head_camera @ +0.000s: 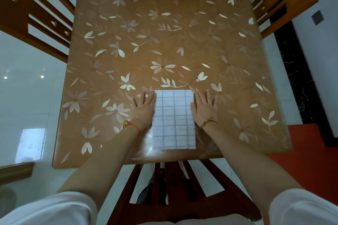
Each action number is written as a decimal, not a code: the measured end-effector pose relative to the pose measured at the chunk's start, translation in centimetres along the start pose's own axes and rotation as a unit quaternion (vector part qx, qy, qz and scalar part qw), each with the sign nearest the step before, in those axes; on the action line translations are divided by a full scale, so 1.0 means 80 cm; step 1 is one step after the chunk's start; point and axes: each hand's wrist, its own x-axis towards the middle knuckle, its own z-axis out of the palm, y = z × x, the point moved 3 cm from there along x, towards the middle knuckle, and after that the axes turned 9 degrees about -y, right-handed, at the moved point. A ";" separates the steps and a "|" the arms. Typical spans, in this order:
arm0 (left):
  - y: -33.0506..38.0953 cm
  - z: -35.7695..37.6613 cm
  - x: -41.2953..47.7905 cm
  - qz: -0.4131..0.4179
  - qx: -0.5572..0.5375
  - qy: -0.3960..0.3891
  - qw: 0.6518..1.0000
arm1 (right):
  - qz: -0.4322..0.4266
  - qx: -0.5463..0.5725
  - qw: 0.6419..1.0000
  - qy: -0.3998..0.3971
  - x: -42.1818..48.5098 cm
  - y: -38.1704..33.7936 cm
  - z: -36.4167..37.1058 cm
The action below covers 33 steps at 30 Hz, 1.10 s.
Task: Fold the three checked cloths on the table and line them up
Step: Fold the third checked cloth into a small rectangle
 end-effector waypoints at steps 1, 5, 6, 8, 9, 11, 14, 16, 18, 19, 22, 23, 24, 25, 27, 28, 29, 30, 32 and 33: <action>0.000 0.000 0.000 0.003 -0.005 0.000 1.000 | 0.009 0.025 1.000 0.013 0.001 0.000 -0.003; -0.002 0.000 -0.001 0.014 -0.017 0.001 1.000 | -0.005 0.070 0.997 0.035 0.001 -0.003 -0.012; -0.003 0.000 -0.001 0.017 -0.018 0.002 1.000 | -0.027 0.071 0.996 0.044 -0.002 -0.006 -0.015; -0.004 0.001 -0.003 0.020 -0.023 0.004 1.000 | -0.052 0.066 0.995 0.057 -0.003 -0.009 -0.022; -0.004 0.001 -0.004 0.021 -0.026 0.006 0.999 | -0.045 0.079 0.994 0.060 0.000 -0.011 -0.023; -0.004 0.001 -0.007 0.022 -0.037 0.015 0.999 | 0.006 0.209 0.976 0.053 0.009 -0.015 -0.023; -0.001 0.000 -0.011 0.030 -0.052 0.026 0.998 | 0.074 0.432 0.898 0.038 0.022 -0.015 -0.019; 0.001 0.000 -0.014 0.041 -0.045 0.019 0.998 | 0.086 0.463 0.882 0.032 0.025 -0.014 -0.018; 0.002 0.001 -0.016 0.047 -0.029 0.011 0.998 | 0.083 0.479 0.873 0.035 0.025 -0.014 -0.021; 0.002 0.002 -0.016 0.049 -0.024 0.008 0.998 | 0.083 0.487 0.869 0.034 0.025 -0.015 -0.021; 0.001 0.002 -0.016 0.063 -0.027 0.008 0.998 | 0.083 0.505 0.859 0.026 0.024 -0.017 -0.023; 0.000 0.002 -0.016 0.069 -0.030 0.006 0.997 | 0.084 0.507 0.857 0.024 0.025 -0.017 -0.022; -0.002 0.003 -0.016 0.073 -0.031 0.004 0.997 | 0.085 0.508 0.857 0.022 0.025 -0.017 -0.022; -0.003 0.003 -0.016 0.076 -0.030 0.005 0.997 | 0.087 0.508 0.857 0.022 0.025 -0.018 -0.022; -0.005 0.004 -0.015 0.080 -0.027 0.010 0.996 | 0.095 0.508 0.856 0.021 0.028 -0.017 -0.020; -0.006 0.004 -0.015 0.082 -0.028 0.013 0.996 | 0.100 0.508 0.855 0.022 0.029 -0.017 -0.020; -0.006 0.003 -0.015 0.085 -0.031 0.016 0.996 | 0.106 0.507 0.855 0.023 0.030 -0.016 -0.020; -0.006 0.003 -0.015 0.088 -0.032 0.018 0.995 | 0.112 0.505 0.855 0.020 0.030 -0.016 -0.020; -0.006 0.003 -0.015 0.091 -0.032 0.023 0.995 | 0.122 0.505 0.854 0.008 0.031 -0.016 -0.021; -0.006 0.003 -0.015 0.091 -0.033 0.024 0.995 | 0.126 0.505 0.854 0.005 0.031 -0.016 -0.022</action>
